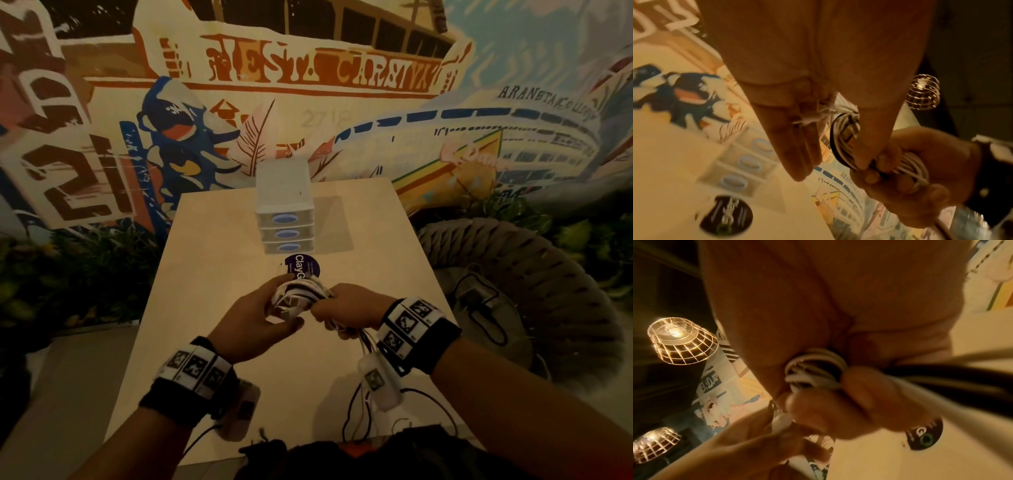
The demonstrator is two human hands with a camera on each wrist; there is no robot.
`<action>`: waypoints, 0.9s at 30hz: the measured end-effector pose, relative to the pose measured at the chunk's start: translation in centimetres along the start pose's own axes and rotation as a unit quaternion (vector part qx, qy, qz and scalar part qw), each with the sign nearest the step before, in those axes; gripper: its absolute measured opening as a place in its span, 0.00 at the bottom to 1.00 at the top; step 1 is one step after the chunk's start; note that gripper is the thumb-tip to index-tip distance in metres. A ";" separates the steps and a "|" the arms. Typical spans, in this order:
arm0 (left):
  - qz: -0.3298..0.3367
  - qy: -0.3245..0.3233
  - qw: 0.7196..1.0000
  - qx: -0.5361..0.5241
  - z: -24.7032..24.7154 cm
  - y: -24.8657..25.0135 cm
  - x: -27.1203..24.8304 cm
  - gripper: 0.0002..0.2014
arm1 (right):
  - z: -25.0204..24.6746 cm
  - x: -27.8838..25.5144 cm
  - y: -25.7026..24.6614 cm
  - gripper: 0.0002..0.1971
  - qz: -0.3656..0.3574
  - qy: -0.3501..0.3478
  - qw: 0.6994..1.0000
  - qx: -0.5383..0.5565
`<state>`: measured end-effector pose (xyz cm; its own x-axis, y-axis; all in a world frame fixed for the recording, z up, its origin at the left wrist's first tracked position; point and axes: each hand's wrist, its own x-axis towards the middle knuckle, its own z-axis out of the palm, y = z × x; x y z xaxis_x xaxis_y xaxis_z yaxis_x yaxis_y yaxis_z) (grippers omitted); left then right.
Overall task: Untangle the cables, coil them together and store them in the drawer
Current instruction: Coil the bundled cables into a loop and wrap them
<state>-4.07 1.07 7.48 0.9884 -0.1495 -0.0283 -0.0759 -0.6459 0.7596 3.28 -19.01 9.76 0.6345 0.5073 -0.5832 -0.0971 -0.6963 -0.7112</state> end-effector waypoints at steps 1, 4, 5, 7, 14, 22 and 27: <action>0.003 -0.016 0.998 -0.060 0.3 0.1 -0.2 0.29 | -0.2 -0.1 0.1 0.08 -0.007 0.002 1.000 0.007; -0.031 -0.015 0.964 -0.265 1.1 1.8 -0.3 0.23 | 0.1 -0.3 0.0 0.15 -0.051 0.009 0.998 0.022; -0.061 0.013 0.940 -0.336 1.2 2.4 -0.1 0.24 | 0.3 -0.4 -0.1 0.18 -0.071 0.018 0.997 0.026; -0.089 0.060 0.906 -0.409 1.4 2.9 0.1 0.22 | 0.8 -0.7 -0.6 0.20 -0.104 0.039 0.993 0.030; 0.033 0.026 0.871 -0.489 2.4 2.5 0.4 0.30 | 1.3 -1.4 -1.7 0.18 -0.152 0.053 0.983 0.084; 0.022 -0.009 0.897 -0.442 2.1 1.8 0.3 0.45 | 1.1 -1.8 -1.3 0.11 -0.148 -0.004 0.969 0.196; 0.036 -0.030 0.885 -0.464 0.6 4.3 0.5 0.36 | 1.6 -2.5 -2.2 0.12 -0.217 -0.092 0.962 0.135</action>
<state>-4.01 -2.20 10.35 0.9745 -0.2226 0.0294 0.0291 0.2554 0.9664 0.64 -17.96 12.16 0.5157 0.8194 -0.2501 -0.0643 -0.2541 -0.9650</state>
